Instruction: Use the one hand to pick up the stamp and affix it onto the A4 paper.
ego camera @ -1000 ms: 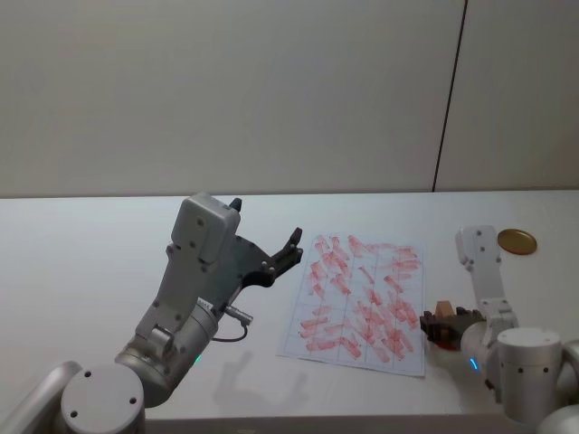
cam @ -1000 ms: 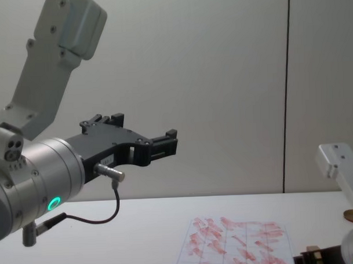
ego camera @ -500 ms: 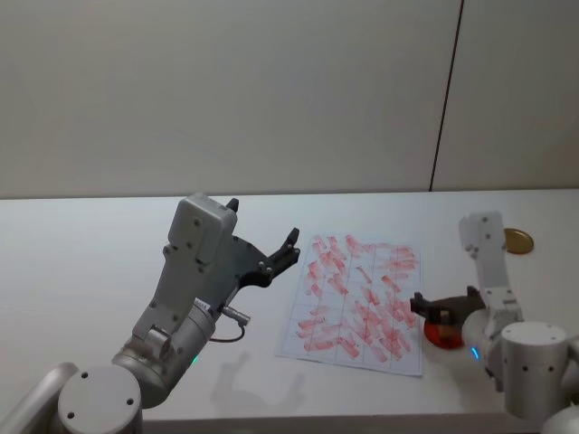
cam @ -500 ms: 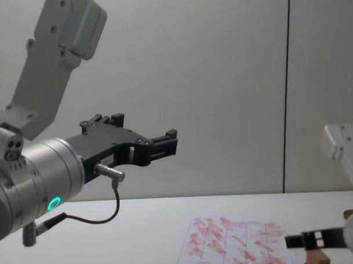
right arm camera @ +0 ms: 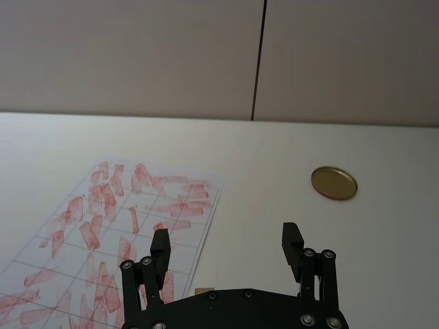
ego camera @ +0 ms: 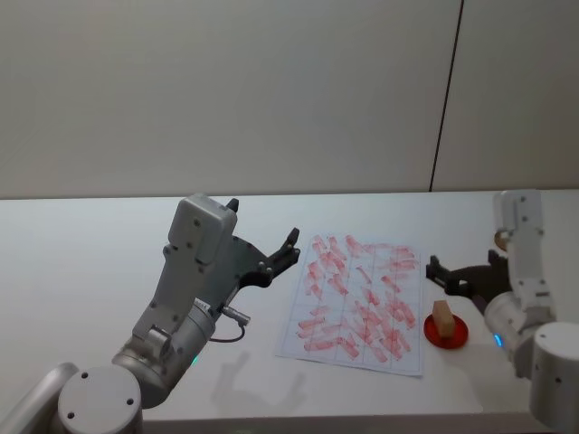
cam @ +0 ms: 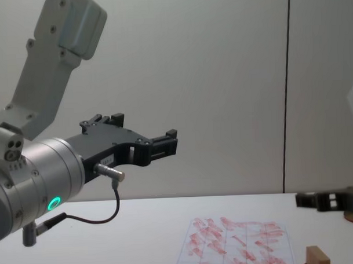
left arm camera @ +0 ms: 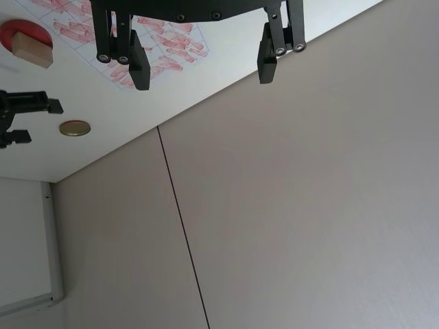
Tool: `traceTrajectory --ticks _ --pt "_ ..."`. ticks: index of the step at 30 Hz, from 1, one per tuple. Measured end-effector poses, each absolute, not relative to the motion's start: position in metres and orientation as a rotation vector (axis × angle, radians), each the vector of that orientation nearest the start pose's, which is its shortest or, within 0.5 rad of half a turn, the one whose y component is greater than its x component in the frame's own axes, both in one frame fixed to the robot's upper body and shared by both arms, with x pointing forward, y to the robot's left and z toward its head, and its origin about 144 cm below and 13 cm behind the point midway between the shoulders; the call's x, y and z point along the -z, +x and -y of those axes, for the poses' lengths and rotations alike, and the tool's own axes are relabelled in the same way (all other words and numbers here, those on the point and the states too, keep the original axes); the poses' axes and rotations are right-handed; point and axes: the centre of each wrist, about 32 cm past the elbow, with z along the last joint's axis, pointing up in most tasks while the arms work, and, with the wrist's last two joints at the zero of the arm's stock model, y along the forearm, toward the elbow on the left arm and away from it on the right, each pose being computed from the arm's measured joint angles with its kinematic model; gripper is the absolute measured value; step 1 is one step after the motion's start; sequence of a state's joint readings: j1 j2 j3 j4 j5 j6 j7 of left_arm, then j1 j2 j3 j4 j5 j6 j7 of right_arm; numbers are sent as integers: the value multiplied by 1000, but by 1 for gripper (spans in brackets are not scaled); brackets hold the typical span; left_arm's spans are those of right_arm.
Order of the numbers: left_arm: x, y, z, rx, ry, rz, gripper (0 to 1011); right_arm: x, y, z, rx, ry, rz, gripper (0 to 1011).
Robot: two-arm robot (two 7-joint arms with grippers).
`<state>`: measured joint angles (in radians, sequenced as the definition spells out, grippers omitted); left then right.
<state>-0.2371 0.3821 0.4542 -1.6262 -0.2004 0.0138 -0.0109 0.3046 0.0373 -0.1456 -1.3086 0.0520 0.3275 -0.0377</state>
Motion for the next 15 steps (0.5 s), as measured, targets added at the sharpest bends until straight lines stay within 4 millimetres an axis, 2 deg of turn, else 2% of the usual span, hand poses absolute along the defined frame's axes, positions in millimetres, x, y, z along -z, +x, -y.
traceTrajectory --ticks 15 --pt "-1204 492 -198 -1124 61 268 993 -1175 518 215 1473 -135 -46 1001"
